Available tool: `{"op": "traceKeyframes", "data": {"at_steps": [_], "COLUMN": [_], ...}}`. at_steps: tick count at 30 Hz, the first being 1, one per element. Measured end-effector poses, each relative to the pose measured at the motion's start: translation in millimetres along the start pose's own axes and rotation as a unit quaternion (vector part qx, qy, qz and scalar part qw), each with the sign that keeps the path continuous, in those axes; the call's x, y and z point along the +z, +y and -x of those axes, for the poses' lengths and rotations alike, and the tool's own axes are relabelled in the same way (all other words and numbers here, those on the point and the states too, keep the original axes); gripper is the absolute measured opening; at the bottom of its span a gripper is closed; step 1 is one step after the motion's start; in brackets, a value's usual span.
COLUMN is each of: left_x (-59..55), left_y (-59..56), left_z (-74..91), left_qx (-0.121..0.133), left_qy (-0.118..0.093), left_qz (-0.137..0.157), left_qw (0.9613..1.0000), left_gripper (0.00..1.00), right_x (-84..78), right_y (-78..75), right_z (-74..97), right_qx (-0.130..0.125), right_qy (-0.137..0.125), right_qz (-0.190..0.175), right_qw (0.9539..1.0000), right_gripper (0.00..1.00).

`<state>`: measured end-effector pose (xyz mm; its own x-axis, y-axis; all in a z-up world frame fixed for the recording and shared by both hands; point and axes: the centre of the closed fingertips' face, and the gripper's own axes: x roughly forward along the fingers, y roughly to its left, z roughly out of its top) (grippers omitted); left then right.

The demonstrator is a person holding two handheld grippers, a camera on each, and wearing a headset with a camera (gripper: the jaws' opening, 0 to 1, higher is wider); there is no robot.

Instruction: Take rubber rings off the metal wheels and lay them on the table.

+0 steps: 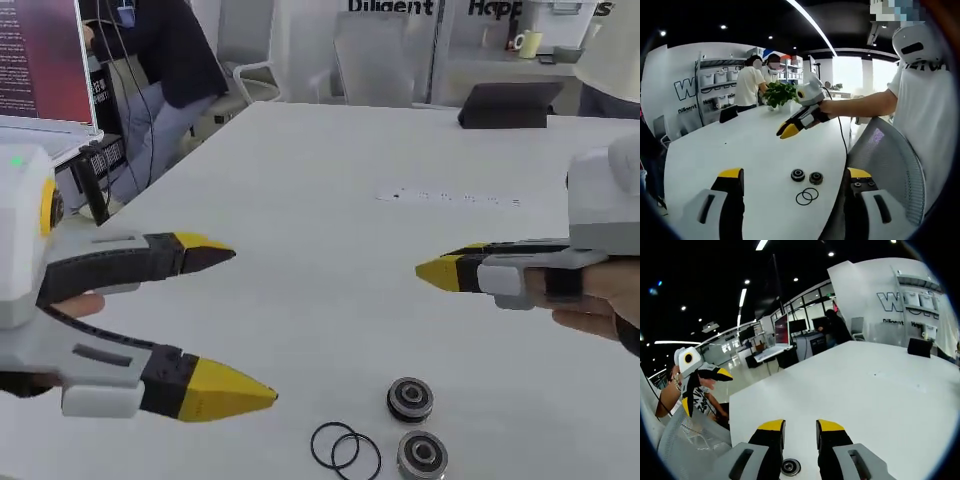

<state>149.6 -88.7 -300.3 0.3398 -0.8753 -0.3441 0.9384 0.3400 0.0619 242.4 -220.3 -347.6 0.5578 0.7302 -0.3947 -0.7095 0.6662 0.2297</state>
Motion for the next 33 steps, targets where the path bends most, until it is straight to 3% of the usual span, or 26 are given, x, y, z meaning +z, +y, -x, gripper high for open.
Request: {"op": "traceKeyframes", "data": {"at_steps": [3,9,15,20,26,29,33], "left_x": [4.7,16.9,32.3,36.5,28.9,16.6,6.1], "left_y": [3.6,6.4,14.0,24.2,33.5,31.2,25.8], "left_z": [-7.1,-26.8,-53.0,-76.9,-99.5,-110.7,-127.2], "left_qx": [-0.010,-0.034,-0.050,-0.043,-0.040,-0.051,-0.064], "left_qy": [0.006,0.000,-0.015,-0.019,-0.024,-0.001,0.012], "left_qz": [-0.012,-0.028,-0.044,-0.053,-0.055,-0.053,-0.062], "left_qw": [0.9999,0.9990,0.9977,0.9975,0.9974,0.9973,0.9959], "left_gripper": [0.80,0.79,0.76,0.70,0.65,0.63,0.59], "right_x": [-2.7,-26.8,-46.2,-57.3,-74.7,-82.1,-94.1], "right_y": [-5.6,-19.1,-12.5,-6.3,-1.4,-0.4,2.1], "right_z": [6.3,12.0,11.4,10.2,9.2,7.5,3.9], "right_qx": [0.008,-0.008,0.014,0.033,0.052,0.056,0.061], "right_qy": [-0.022,-0.009,0.014,0.026,0.049,0.061,0.084], "right_qz": [-0.025,-0.044,-0.017,-0.002,0.025,0.033,0.049], "right_qw": [0.9994,0.9990,0.9997,0.9991,0.9971,0.9960,0.9934], "right_gripper": [0.23,0.22,0.22,0.23,0.22,0.23,0.23]}}
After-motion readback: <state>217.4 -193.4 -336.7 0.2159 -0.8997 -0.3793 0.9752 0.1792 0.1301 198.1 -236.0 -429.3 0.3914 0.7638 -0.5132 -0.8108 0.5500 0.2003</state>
